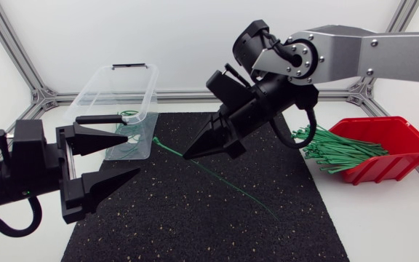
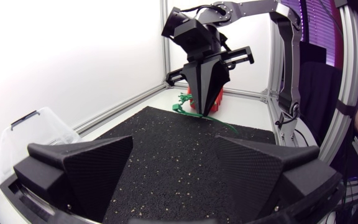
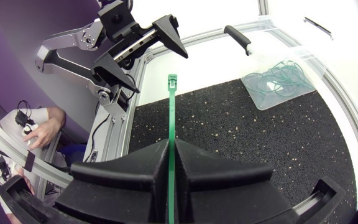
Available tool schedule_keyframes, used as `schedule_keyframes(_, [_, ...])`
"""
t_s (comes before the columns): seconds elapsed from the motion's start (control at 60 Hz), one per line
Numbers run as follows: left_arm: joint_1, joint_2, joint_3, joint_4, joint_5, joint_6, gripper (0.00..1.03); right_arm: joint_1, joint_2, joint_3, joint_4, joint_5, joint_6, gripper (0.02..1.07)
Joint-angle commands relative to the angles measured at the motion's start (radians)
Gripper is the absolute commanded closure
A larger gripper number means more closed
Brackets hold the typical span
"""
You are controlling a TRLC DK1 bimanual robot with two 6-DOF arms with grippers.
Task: Take a green cable tie from the red box, thread the tail through the head to close it, then place it in the transparent bin on the left.
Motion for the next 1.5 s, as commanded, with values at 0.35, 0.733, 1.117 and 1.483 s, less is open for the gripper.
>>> schedule_keyframes(0.35, [-0.057, 0.15, 0.128, 0.034, 0.106, -0.031, 0.12, 0.042, 0.01, 0.042, 0.027, -0.072, 0.03, 1.01])
schedule_keyframes(0.733, [-0.083, 0.223, 0.168, 0.096, 0.17, -0.076, 0.27, 0.036, 0.01, 0.038, 0.08, -0.136, 0.052, 1.01])
schedule_keyframes(1.117, [-0.083, 0.215, 0.155, 0.215, 0.268, -0.163, 0.51, 0.001, -0.061, -0.035, 0.115, -0.199, 0.067, 1.01])
schedule_keyframes(1.483, [-0.091, 0.197, 0.151, 0.245, 0.275, -0.191, 0.61, 0.027, -0.082, -0.081, 0.17, -0.23, 0.11, 1.01])
